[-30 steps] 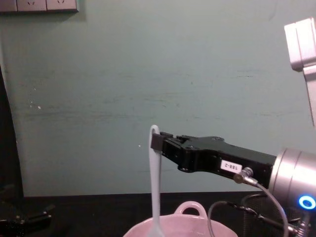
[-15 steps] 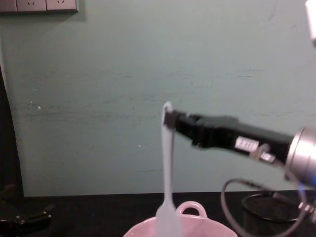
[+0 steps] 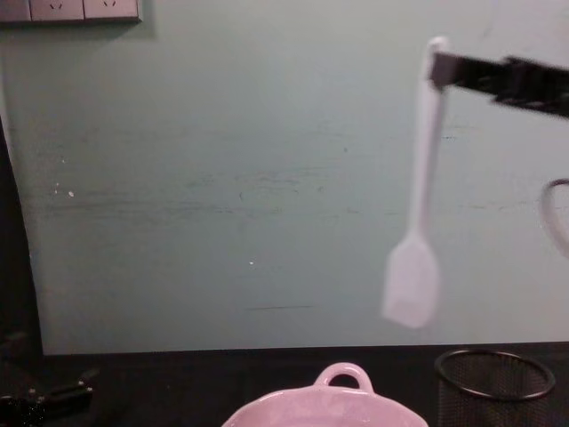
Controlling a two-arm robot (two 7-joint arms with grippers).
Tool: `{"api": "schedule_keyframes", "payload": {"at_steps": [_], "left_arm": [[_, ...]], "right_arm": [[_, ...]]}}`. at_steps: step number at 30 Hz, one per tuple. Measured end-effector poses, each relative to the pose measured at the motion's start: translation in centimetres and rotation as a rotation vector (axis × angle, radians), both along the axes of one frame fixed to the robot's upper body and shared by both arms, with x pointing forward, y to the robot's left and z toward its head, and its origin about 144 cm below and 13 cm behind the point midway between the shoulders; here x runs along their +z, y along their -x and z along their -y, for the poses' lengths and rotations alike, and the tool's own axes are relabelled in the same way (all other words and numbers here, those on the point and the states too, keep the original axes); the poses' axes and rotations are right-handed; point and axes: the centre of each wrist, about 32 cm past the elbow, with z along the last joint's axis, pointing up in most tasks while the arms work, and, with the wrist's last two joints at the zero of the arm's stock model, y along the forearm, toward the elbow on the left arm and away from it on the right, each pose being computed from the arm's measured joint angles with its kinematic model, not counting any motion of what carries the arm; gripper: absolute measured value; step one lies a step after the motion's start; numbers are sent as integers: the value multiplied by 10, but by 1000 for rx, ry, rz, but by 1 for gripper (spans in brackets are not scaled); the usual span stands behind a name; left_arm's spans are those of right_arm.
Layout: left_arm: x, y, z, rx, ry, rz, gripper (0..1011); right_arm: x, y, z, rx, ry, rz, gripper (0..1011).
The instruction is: Use the one hand to pick up the spoon and stir the clear water in the bowl.
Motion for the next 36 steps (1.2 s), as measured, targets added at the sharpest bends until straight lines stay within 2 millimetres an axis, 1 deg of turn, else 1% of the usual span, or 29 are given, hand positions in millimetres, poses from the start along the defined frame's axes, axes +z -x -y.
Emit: {"api": "schedule_keyframes", "payload": {"at_steps": [2, 3, 6, 9, 13, 16, 17, 22, 28, 31, 32, 36], "left_arm": [[0, 0, 0, 0, 0, 0, 1011], [0, 0, 0, 0, 0, 0, 1011], [0, 0, 0, 0, 0, 0, 1011], [0, 0, 0, 0, 0, 0, 1011], [0, 0, 0, 0, 0, 0, 1011], [0, 0, 0, 0, 0, 0, 1011], [0, 0, 0, 0, 0, 0, 1011], [0, 0, 0, 0, 0, 0, 1011], [0, 0, 0, 0, 0, 0, 1011], [0, 0, 0, 0, 0, 0, 1011], [0, 0, 0, 0, 0, 0, 1011], [0, 0, 0, 0, 0, 0, 1011]], "right_arm": [[3, 4, 7, -16, 4, -4, 98], [5, 8, 15, -37, 8, -10, 98], [7, 16, 28, -74, 14, -26, 98], [6, 19, 36, -99, 20, -43, 98], [1, 18, 41, -115, 29, -66, 98], [-9, 12, 43, -122, 32, -98, 98], [-9, 12, 43, -122, 32, -98, 98], [-29, -6, 48, -107, 37, -138, 98], [-48, -22, 54, -86, 28, -177, 98], [-63, -30, 58, -79, -12, -219, 98], [-63, -30, 58, -79, -12, -219, 98], [-80, -33, 62, -75, -93, -277, 98]]}}
